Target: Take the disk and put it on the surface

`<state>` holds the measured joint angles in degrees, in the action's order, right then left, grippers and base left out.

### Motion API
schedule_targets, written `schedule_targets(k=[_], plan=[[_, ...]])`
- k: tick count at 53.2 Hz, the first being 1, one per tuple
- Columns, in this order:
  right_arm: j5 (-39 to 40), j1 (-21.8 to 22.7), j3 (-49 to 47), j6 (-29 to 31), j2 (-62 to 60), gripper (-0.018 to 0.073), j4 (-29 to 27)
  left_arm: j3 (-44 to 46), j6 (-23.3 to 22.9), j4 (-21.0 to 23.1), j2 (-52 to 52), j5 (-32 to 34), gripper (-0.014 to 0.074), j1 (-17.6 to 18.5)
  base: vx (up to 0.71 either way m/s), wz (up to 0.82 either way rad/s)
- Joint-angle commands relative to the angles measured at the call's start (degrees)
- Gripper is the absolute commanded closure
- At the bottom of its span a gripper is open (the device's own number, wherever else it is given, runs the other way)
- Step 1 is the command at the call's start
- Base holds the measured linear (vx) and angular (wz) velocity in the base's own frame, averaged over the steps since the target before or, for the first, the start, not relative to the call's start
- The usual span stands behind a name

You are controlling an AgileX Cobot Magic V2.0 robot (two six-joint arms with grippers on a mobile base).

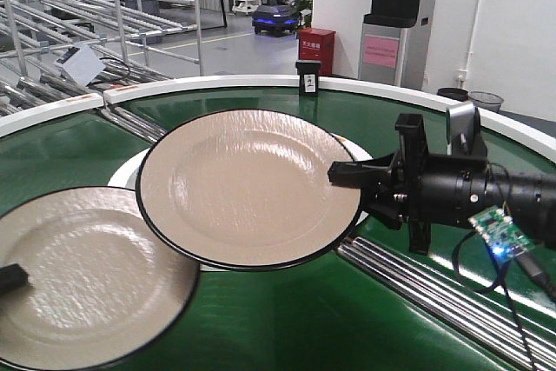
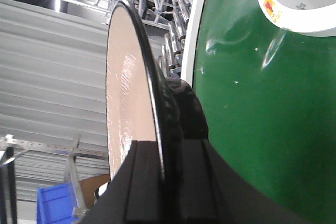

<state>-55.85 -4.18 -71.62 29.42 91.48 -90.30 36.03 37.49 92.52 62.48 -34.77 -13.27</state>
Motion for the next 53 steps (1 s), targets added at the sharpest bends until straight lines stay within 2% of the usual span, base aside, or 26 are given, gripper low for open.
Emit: schedule_targets(k=[1, 7, 13, 24, 53], plan=[[-0.90, 0.08, -2.88, -3.50, -4.59, 0.0568, -1.71, 2.63, -2.79, 4.07, -1.01, -3.20, 0.0598, 3.78, 0.00, 0.00], [0.64, 0.08, -2.88, -5.30, -6.01, 0.0568, 0.71, 2.63, -3.83, 4.35, -0.47, -0.33, 0.0598, 8.96, 0.00, 0.00], [-0.54, 0.08, -2.88, -6.17, -6.47, 0.0568, 0.15, 2.63, -4.86, 5.13, 0.62, 0.81, 0.0598, 13.73, 0.00, 0.00], [-1.32, 0.08, -2.88, -6.24, -6.47, 0.0568, -0.05, 2.63, -4.86, 6.69, 2.53, 4.43, 0.0598, 20.36, 0.00, 0.00], [-1.22, 0.20, -2.88, -6.02, -6.47, 0.0568, 0.06, 2.63, -4.86, 6.69, 2.78, 4.84, 0.0596, 20.79, 0.00, 0.00]])
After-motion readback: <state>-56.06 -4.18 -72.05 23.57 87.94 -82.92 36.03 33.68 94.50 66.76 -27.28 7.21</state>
